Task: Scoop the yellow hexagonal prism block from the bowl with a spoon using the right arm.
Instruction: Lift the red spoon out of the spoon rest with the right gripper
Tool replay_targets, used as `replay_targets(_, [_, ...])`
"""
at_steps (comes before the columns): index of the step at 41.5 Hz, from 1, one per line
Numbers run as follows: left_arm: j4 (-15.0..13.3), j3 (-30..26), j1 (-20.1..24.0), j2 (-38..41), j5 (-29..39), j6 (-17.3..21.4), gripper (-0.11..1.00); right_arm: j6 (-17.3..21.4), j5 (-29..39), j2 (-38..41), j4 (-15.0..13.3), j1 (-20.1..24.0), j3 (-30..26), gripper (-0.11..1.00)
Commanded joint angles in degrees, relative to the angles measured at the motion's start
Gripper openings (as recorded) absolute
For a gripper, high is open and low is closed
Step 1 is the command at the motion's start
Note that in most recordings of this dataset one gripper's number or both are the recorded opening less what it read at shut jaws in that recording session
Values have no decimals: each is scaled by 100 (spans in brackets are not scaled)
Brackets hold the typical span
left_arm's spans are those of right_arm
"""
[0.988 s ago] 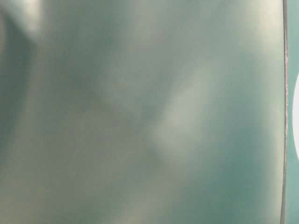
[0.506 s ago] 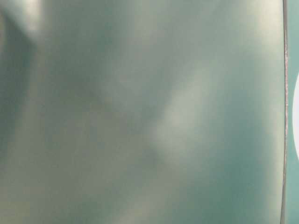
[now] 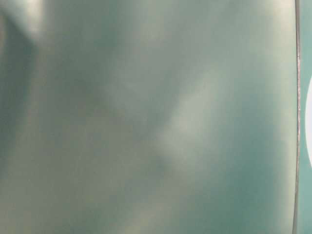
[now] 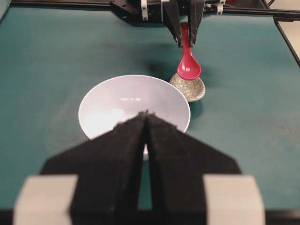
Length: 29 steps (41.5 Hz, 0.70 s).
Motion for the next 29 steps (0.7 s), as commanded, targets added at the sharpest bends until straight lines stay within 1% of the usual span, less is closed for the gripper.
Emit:
replay_targets(1, [9,-62,9,26,-44,-9,1,-237,650,-510,9,-229,-246,24])
replay_targets(3, [0,-62,9,26,-53,-9,1,-360,976,-703,9,-334,-334,24])
replay_targets(7, [9,-62,9,35,-44,0,1,-624,1837,-1107,0,-633,-589,24])
replay_targets(12, [9,-62,9,44,-53,35,1,-870,3103,-1547,-9,-1187,-1028,24])
replay_targets(19, [9,-70,9,53,-62,9,1,-1055,4588,-1802,-114,-1951,-1705,24])
replay_targets(25, [9,-70,9,53,-62,9,1,-1063,5423,-1775,-246,-2382,-2206,24])
replay_targets(29, [9,-70,9,44,-53,18,1,-1063,5827,-1705,-360,-2593,-2496,24])
